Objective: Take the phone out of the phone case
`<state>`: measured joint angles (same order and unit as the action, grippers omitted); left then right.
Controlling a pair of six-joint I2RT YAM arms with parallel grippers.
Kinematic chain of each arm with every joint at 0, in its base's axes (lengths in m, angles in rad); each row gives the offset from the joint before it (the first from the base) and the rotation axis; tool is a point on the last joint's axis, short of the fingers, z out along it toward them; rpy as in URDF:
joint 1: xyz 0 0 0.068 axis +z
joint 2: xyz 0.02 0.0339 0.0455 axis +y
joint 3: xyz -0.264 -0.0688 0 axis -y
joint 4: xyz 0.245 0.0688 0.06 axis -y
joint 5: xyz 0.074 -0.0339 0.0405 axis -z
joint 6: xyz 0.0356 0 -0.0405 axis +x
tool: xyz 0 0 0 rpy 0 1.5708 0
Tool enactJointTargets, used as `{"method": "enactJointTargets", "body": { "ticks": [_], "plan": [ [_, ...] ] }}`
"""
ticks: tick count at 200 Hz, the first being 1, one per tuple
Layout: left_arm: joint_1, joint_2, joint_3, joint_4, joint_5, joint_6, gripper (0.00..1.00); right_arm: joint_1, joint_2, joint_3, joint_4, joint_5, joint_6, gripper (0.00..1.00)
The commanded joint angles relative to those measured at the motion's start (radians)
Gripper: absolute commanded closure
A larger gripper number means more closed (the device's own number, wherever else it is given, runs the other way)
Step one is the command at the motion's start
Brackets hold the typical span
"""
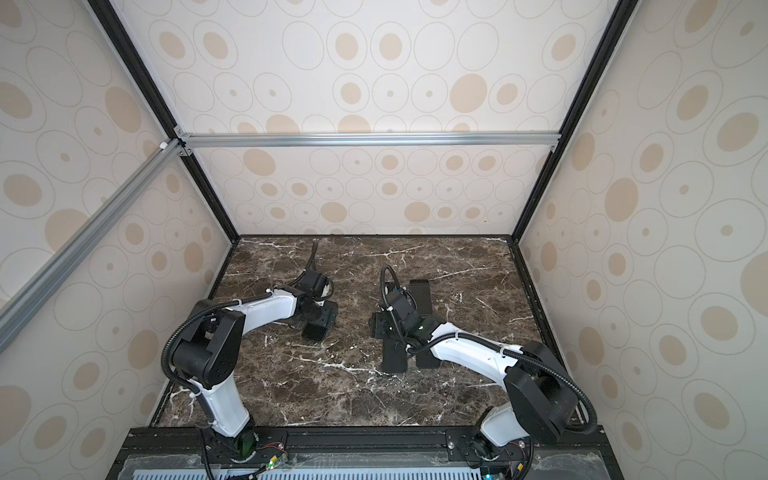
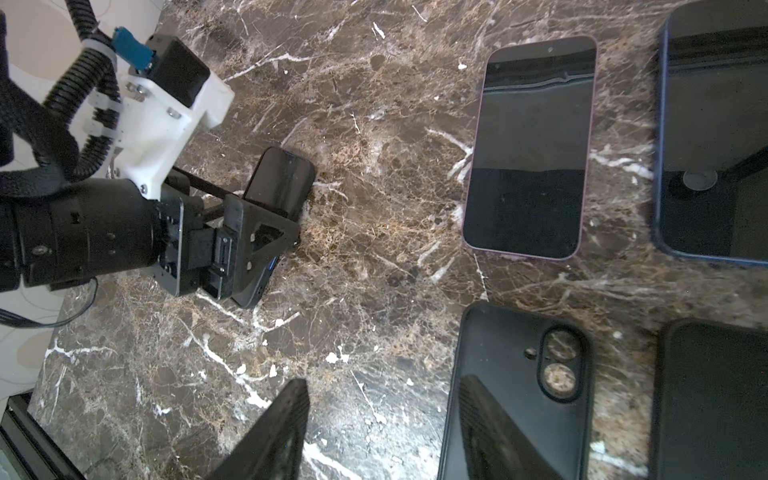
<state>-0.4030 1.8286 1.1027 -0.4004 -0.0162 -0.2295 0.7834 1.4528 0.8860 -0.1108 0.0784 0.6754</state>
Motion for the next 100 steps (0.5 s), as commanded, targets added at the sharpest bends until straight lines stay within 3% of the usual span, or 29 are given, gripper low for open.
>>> {"method": "enactJointTargets", "body": {
  "ticks": [1, 57, 100],
  "plan": [
    [0.004, 0.027, 0.037, -0.058, -0.001, 0.036, 0.12, -0.005, 0.006, 0.007, -0.011, 0.000, 0.003, 0.40],
    [0.006, 0.037, 0.024, -0.070, 0.020, 0.041, 0.25, -0.006, 0.011, 0.010, -0.012, 0.001, 0.001, 0.40],
    [0.006, 0.001, 0.014, -0.062, 0.019, 0.038, 0.30, -0.006, 0.008, 0.005, -0.012, 0.007, 0.004, 0.40]
  ]
}}
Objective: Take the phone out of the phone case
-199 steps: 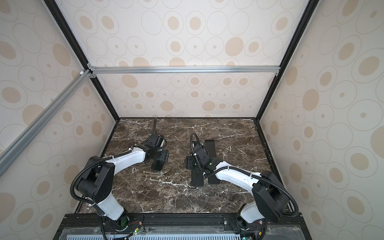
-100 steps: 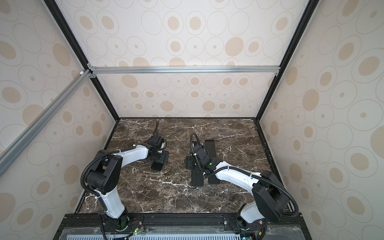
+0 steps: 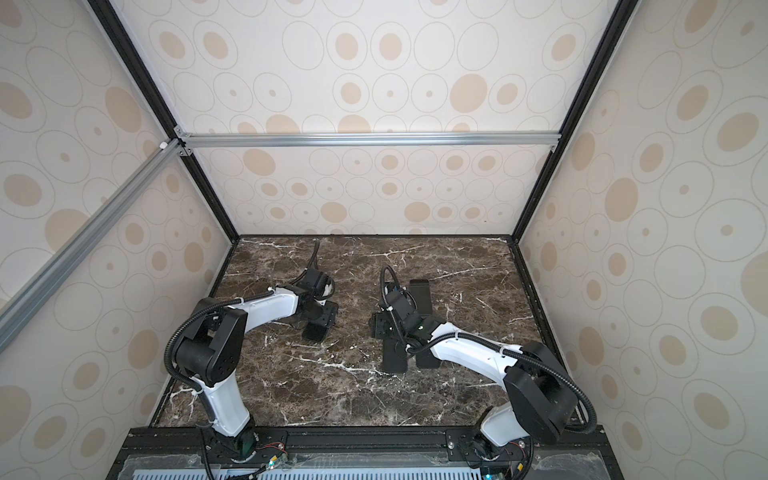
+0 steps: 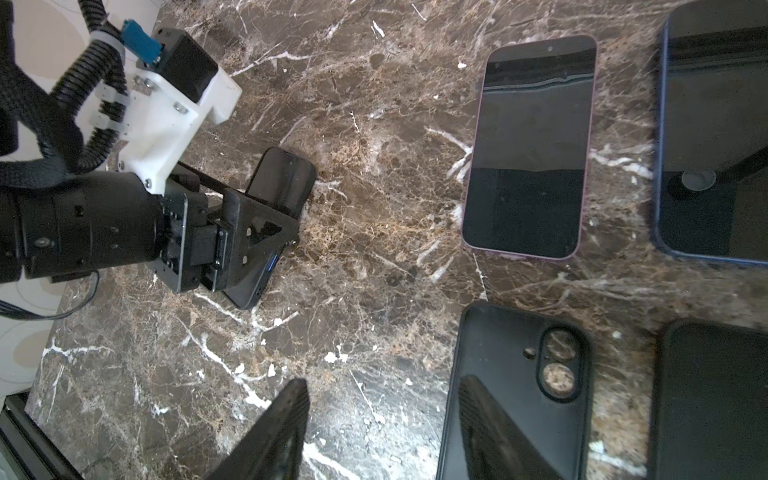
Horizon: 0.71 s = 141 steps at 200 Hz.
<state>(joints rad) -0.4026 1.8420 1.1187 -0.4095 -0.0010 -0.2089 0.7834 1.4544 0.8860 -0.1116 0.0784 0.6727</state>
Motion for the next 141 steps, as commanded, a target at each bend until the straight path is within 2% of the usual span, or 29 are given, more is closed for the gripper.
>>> {"method": "enactJointTargets", "body": {
  "ticks": [1, 49, 107, 141],
  "plan": [
    [0.006, -0.013, -0.002, -0.052, 0.004, 0.017, 0.30, -0.006, 0.007, 0.005, -0.011, 0.007, 0.007, 0.40],
    [0.005, -0.108, -0.034, 0.018, 0.056, -0.006, 0.30, -0.018, -0.007, -0.011, 0.025, -0.008, 0.049, 0.41],
    [-0.018, -0.231, -0.085, 0.135, 0.205, -0.051, 0.30, -0.103, 0.026, -0.068, 0.259, -0.210, 0.178, 0.41],
    [-0.042, -0.263, -0.119, 0.203, 0.279, -0.071, 0.30, -0.105, 0.076, -0.038, 0.338, -0.258, 0.180, 0.38]
  ]
}}
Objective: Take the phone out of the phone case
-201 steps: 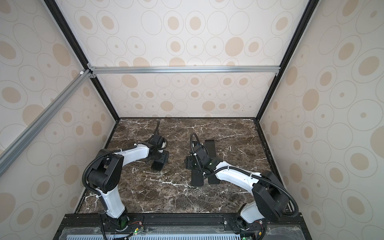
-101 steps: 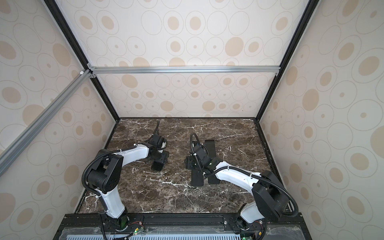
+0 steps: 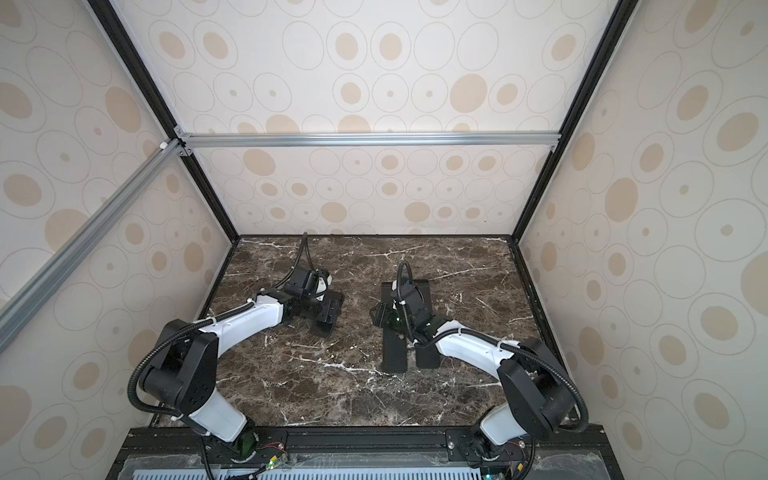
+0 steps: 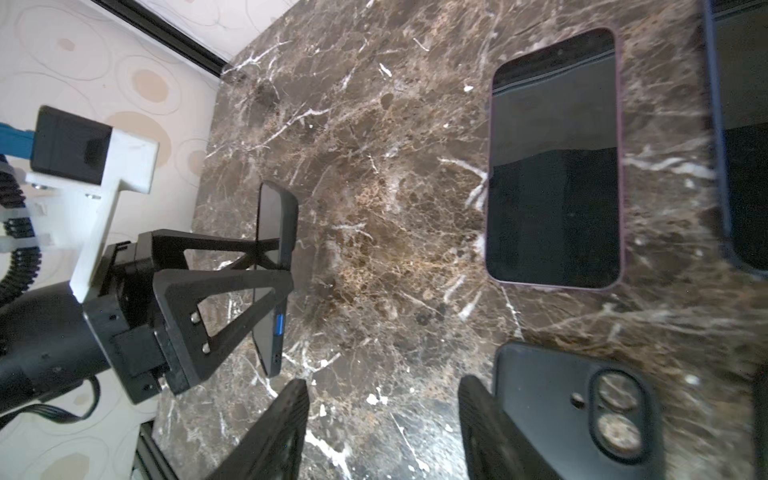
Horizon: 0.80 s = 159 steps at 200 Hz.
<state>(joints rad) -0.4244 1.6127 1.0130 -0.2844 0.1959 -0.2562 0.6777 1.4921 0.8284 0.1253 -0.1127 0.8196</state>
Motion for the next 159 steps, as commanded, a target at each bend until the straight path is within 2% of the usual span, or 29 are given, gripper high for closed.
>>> {"method": "enactJointTargets", "body": {
  "ticks": [1, 92, 159],
  "plan": [
    [-0.021, -0.034, -0.014, 0.078, 0.084, -0.024, 0.30, 0.000, 0.039, 0.021, 0.104, -0.068, 0.033, 0.38],
    [-0.077, -0.074, -0.057, 0.149, 0.183, 0.000, 0.31, 0.001, 0.177, 0.118, 0.154, -0.105, 0.072, 0.38],
    [-0.096, -0.100, -0.071, 0.182, 0.200, 0.007, 0.30, 0.000, 0.224, 0.172, 0.147, -0.194, 0.090, 0.53]
  ]
}}
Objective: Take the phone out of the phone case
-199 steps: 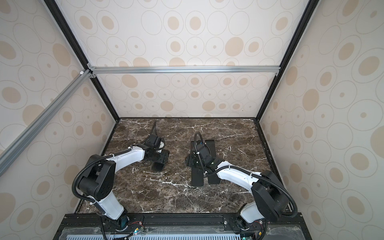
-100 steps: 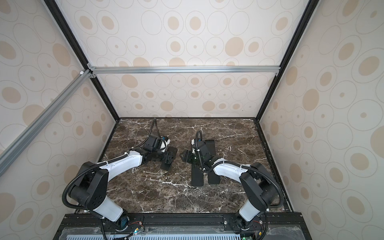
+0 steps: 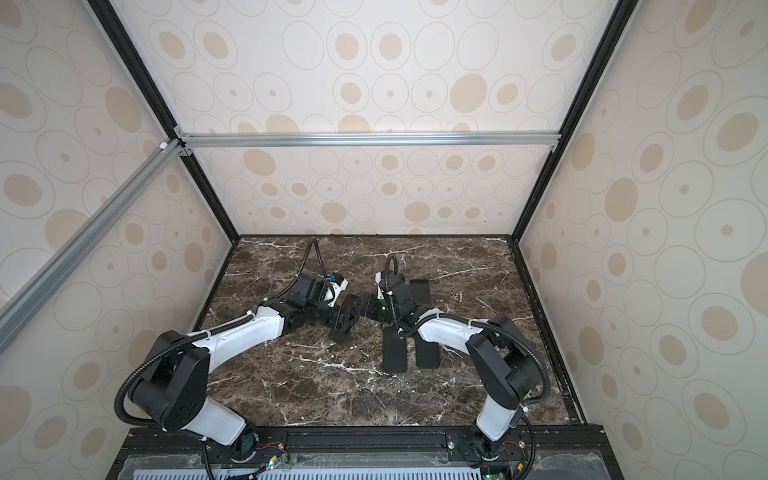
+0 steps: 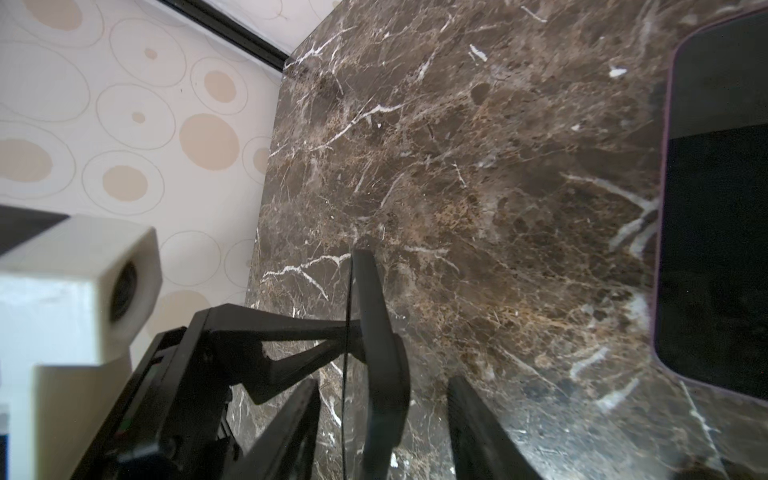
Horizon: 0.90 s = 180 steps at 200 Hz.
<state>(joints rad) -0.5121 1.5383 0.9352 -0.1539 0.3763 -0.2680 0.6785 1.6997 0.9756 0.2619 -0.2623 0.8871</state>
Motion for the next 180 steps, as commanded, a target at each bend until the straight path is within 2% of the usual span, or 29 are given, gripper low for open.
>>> {"method": "enactJointTargets", "body": {
  "ticks": [1, 88, 111, 124, 136, 145, 180],
  "plan": [
    [-0.008, -0.026, 0.007, 0.051, 0.021, 0.018, 0.30, -0.001, 0.017, 0.024, 0.012, -0.045, 0.024, 0.54],
    [-0.010, -0.034, 0.012, 0.060, 0.014, 0.012, 0.30, -0.002, 0.008, 0.023, 0.035, -0.069, 0.043, 0.80],
    [-0.007, -0.071, 0.015, 0.063, 0.009, -0.004, 0.17, -0.016, -0.021, 0.028, 0.012, -0.066, 0.021, 0.86],
    [0.010, -0.107, 0.007, 0.087, 0.011, -0.029, 0.07, -0.035, -0.052, 0.027, -0.004, -0.067, -0.006, 0.91],
    [0.037, -0.137, 0.008, 0.109, 0.040, -0.054, 0.01, -0.051, -0.090, 0.028, -0.030, -0.059, -0.042, 0.96],
    [0.057, -0.156, 0.015, 0.120, 0.053, -0.072, 0.01, -0.067, -0.117, 0.033, -0.063, -0.061, -0.074, 1.00],
    [0.127, -0.221, 0.020, 0.211, 0.136, -0.158, 0.01, -0.121, -0.212, 0.047, -0.154, -0.120, -0.202, 1.00]
  ]
}}
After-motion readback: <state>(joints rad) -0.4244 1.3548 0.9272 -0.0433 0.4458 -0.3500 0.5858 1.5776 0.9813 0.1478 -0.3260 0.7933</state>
